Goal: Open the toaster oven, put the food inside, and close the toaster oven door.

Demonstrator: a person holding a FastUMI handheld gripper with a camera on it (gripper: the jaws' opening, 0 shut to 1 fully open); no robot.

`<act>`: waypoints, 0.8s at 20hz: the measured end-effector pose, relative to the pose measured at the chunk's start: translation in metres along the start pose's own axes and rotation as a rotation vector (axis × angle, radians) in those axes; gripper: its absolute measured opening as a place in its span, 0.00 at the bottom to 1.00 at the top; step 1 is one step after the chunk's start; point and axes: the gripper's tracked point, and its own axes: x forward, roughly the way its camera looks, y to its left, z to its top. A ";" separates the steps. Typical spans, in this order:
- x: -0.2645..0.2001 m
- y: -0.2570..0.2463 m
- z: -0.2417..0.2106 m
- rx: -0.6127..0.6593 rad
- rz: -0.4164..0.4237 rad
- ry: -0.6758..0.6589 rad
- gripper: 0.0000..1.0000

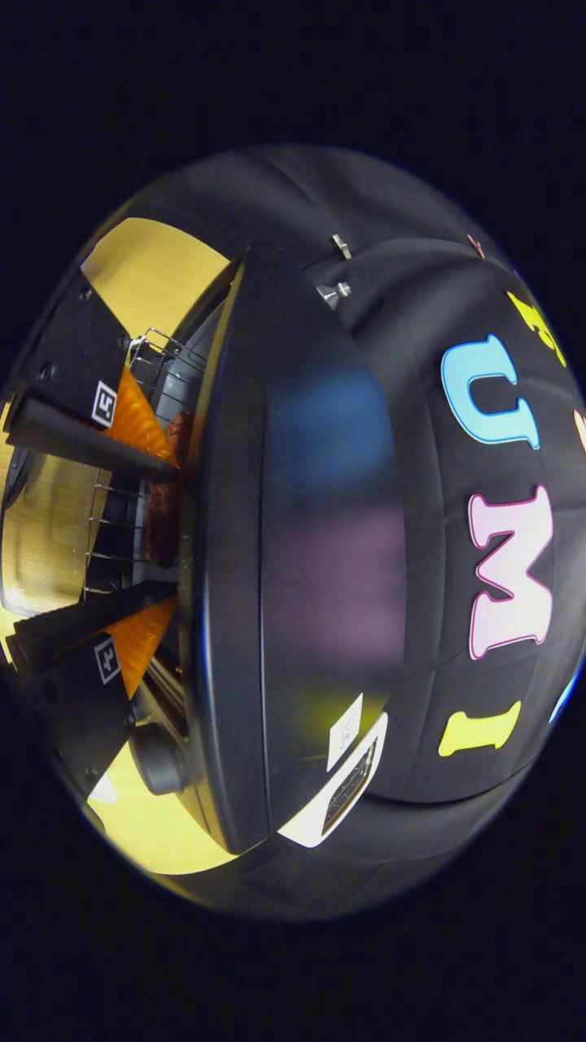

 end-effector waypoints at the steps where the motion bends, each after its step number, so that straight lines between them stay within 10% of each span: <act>1: -0.004 0.004 0.001 -0.005 0.010 -0.008 0.80; 4: -0.019 0.000 0.006 -0.033 -0.016 -0.035 0.99; 16: -0.121 -0.006 0.005 -0.017 0.004 -0.112 0.99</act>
